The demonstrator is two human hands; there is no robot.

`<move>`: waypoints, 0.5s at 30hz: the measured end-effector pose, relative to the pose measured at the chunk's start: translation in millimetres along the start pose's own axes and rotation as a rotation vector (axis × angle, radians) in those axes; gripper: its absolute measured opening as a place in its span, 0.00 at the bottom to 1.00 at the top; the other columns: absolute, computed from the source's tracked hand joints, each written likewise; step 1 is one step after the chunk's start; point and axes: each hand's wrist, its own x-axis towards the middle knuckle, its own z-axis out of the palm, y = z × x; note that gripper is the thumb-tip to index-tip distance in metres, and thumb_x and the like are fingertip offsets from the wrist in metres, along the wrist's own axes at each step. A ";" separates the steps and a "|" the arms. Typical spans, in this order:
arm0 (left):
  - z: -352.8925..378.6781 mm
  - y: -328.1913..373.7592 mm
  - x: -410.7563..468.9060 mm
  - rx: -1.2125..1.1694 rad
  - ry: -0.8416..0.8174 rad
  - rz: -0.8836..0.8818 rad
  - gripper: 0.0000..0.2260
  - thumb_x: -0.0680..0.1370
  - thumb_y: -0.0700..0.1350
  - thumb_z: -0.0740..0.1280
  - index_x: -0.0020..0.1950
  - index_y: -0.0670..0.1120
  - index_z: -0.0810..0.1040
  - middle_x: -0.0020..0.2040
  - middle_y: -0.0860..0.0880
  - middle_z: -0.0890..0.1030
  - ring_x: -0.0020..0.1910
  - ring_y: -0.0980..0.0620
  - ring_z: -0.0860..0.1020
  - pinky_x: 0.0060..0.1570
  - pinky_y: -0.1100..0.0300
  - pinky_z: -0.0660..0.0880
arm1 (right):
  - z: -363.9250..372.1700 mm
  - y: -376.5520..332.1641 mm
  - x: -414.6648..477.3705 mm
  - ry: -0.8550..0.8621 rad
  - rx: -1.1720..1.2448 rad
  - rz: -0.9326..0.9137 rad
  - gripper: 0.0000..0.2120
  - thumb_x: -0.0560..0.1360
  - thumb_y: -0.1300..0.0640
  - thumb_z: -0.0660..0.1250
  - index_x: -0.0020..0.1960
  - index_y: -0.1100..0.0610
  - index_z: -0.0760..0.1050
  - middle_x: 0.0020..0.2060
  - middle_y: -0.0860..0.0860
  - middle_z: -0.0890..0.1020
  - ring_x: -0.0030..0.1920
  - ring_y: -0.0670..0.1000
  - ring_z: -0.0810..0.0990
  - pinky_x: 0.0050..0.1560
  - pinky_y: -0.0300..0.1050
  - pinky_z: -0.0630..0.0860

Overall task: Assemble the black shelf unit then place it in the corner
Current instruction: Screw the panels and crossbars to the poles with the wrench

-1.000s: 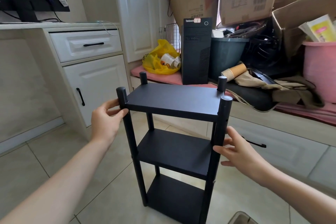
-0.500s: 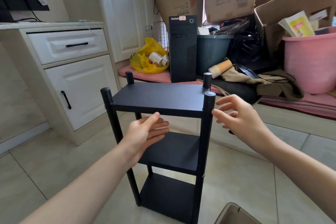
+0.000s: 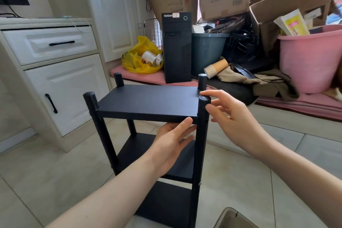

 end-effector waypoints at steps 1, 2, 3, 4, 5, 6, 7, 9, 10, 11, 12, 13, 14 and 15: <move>1.2 0.8 1.2 -0.002 -0.009 0.011 0.20 0.77 0.53 0.72 0.64 0.42 0.80 0.64 0.44 0.83 0.66 0.46 0.79 0.73 0.42 0.67 | 0.2 1.1 0.9 -0.002 -0.004 -0.006 0.15 0.81 0.56 0.64 0.65 0.42 0.74 0.46 0.40 0.80 0.50 0.42 0.80 0.56 0.47 0.80; 2.0 1.5 2.1 0.005 -0.020 0.023 0.21 0.77 0.52 0.72 0.65 0.41 0.79 0.64 0.43 0.82 0.67 0.46 0.79 0.74 0.42 0.67 | -0.1 2.4 1.1 -0.004 -0.004 -0.012 0.16 0.81 0.57 0.64 0.64 0.41 0.74 0.46 0.40 0.80 0.50 0.41 0.80 0.55 0.44 0.79; 2.9 1.9 3.0 0.015 -0.034 0.035 0.21 0.78 0.52 0.71 0.66 0.41 0.79 0.64 0.43 0.82 0.67 0.45 0.79 0.73 0.42 0.67 | -0.6 3.6 0.8 -0.008 -0.001 -0.021 0.16 0.80 0.57 0.64 0.63 0.40 0.74 0.46 0.40 0.80 0.50 0.41 0.80 0.54 0.40 0.79; 3.8 2.1 3.6 0.022 -0.051 0.047 0.20 0.79 0.51 0.71 0.67 0.40 0.79 0.64 0.42 0.82 0.67 0.45 0.79 0.73 0.43 0.69 | -1.4 4.5 0.1 -0.012 0.004 -0.029 0.16 0.80 0.58 0.64 0.63 0.39 0.74 0.46 0.40 0.81 0.51 0.41 0.80 0.52 0.37 0.78; 5.0 2.1 4.0 0.020 -0.067 0.058 0.19 0.80 0.49 0.70 0.67 0.40 0.79 0.64 0.42 0.82 0.67 0.44 0.79 0.72 0.44 0.70 | -2.0 5.2 -0.4 -0.018 0.011 -0.034 0.17 0.80 0.58 0.64 0.63 0.40 0.74 0.46 0.41 0.81 0.51 0.41 0.80 0.51 0.34 0.77; 6.1 2.1 4.0 0.010 -0.079 0.066 0.19 0.80 0.48 0.69 0.67 0.40 0.79 0.64 0.42 0.82 0.66 0.44 0.79 0.70 0.46 0.72 | -2.7 5.6 -1.4 -0.026 0.016 -0.036 0.17 0.80 0.59 0.64 0.63 0.40 0.74 0.47 0.42 0.82 0.52 0.41 0.80 0.50 0.31 0.76; 7.0 2.0 4.1 -0.002 -0.084 0.072 0.18 0.80 0.48 0.69 0.67 0.40 0.79 0.64 0.41 0.82 0.66 0.44 0.79 0.69 0.47 0.74 | -2.9 5.6 -1.9 -0.031 0.018 -0.039 0.17 0.80 0.59 0.65 0.64 0.41 0.74 0.47 0.42 0.82 0.53 0.40 0.80 0.50 0.29 0.75; 8.0 1.9 4.9 -0.022 -0.086 0.081 0.17 0.79 0.47 0.70 0.65 0.41 0.80 0.63 0.41 0.83 0.64 0.43 0.80 0.66 0.50 0.76 | -3.8 5.4 -3.5 -0.035 0.007 -0.045 0.17 0.80 0.59 0.65 0.64 0.41 0.74 0.48 0.42 0.82 0.54 0.38 0.80 0.50 0.26 0.74; 8.1 2.0 5.0 -0.029 -0.086 0.085 0.17 0.78 0.47 0.70 0.64 0.40 0.80 0.62 0.41 0.83 0.64 0.43 0.81 0.64 0.51 0.78 | -4.4 5.0 -4.3 -0.035 0.001 -0.047 0.17 0.80 0.59 0.65 0.64 0.41 0.74 0.48 0.42 0.82 0.54 0.38 0.80 0.50 0.26 0.73; 8.1 2.2 5.2 -0.034 -0.087 0.089 0.17 0.78 0.46 0.70 0.64 0.40 0.80 0.62 0.40 0.83 0.64 0.42 0.81 0.63 0.51 0.78 | -4.8 4.5 -4.9 -0.032 0.000 -0.050 0.17 0.80 0.58 0.65 0.64 0.41 0.74 0.48 0.41 0.82 0.54 0.37 0.80 0.50 0.26 0.73; 7.8 2.7 5.2 -0.035 -0.088 0.092 0.17 0.77 0.46 0.71 0.64 0.40 0.81 0.62 0.40 0.83 0.64 0.42 0.81 0.61 0.52 0.79 | -5.5 3.9 -5.8 -0.029 0.000 -0.052 0.16 0.80 0.58 0.65 0.63 0.41 0.74 0.48 0.41 0.82 0.53 0.37 0.80 0.50 0.26 0.73; 7.5 3.3 5.3 -0.035 -0.090 0.095 0.16 0.77 0.46 0.71 0.63 0.41 0.82 0.62 0.40 0.83 0.63 0.41 0.81 0.60 0.52 0.79 | -6.1 3.4 -6.4 -0.027 -0.002 -0.052 0.16 0.80 0.58 0.65 0.63 0.41 0.74 0.48 0.41 0.83 0.53 0.38 0.80 0.50 0.26 0.73; 7.2 3.8 5.1 -0.033 -0.094 0.095 0.14 0.77 0.46 0.71 0.61 0.43 0.83 0.61 0.39 0.83 0.63 0.41 0.81 0.59 0.52 0.80 | -6.8 3.0 -7.3 -0.027 -0.007 -0.051 0.16 0.80 0.58 0.65 0.64 0.41 0.74 0.48 0.41 0.83 0.52 0.38 0.81 0.50 0.27 0.74; 7.1 4.2 4.6 -0.029 -0.099 0.093 0.12 0.77 0.45 0.71 0.59 0.45 0.85 0.61 0.40 0.84 0.62 0.42 0.81 0.58 0.53 0.80 | -7.3 2.8 -7.8 -0.026 -0.012 -0.052 0.15 0.80 0.57 0.65 0.64 0.42 0.74 0.48 0.42 0.84 0.51 0.38 0.81 0.50 0.28 0.74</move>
